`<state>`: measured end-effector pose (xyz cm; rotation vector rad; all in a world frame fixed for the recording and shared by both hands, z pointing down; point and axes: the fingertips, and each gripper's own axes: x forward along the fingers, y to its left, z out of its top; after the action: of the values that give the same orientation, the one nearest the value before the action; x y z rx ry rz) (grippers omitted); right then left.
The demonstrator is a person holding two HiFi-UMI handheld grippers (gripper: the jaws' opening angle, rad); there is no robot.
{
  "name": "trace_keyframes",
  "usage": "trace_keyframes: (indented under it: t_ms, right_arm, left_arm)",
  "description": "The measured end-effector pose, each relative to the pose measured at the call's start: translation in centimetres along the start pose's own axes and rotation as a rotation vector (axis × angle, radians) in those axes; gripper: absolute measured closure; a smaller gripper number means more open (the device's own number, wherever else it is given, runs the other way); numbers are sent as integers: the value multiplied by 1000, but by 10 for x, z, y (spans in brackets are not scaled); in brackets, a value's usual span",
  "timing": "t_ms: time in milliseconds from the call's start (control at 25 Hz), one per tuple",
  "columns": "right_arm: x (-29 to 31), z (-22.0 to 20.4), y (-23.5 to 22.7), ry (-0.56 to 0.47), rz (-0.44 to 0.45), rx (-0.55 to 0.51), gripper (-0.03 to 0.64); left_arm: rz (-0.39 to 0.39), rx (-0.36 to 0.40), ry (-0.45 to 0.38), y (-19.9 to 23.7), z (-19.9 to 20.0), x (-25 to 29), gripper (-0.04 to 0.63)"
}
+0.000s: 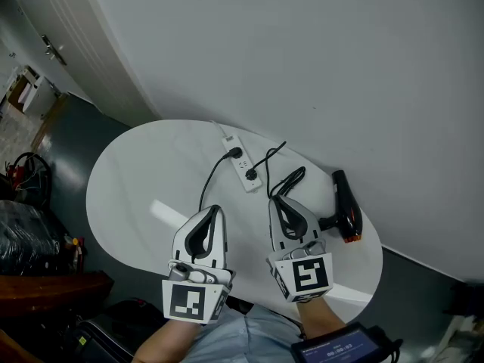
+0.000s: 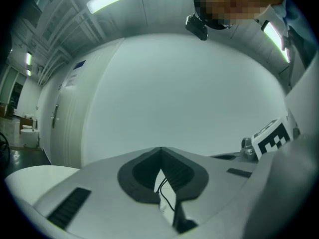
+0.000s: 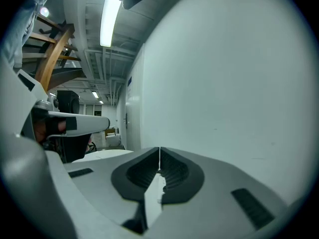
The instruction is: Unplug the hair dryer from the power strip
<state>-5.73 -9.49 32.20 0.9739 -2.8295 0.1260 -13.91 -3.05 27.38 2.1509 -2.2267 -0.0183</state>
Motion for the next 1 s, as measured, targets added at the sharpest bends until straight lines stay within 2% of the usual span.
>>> trace_keyframes:
  t_ms: [240,400,800,840,920,1000]
  right_arm:
    - [41,-21,-11,40,-49,29,614]
    - [60,-45,-12,98,-65,48,614]
    - [104,-116,-18,231,-95,95,612]
    - [108,-121,-19,241,-95,100,606]
    - [115,-131,-20,263,-94,105,518]
    - [123,-140,-21,285,-97,106,505]
  left_arm:
    - [-70,-3,13,18,-9,43,597]
    - [-59,-97,96,30,-36,57,597]
    - [-100,-135,205,53,-101,90,597]
    - [-104,-140,214,54,-107,93,597]
    - [-111,-152,232,57,-117,100,597]
    - [-122,-161,248,58,-127,106,597]
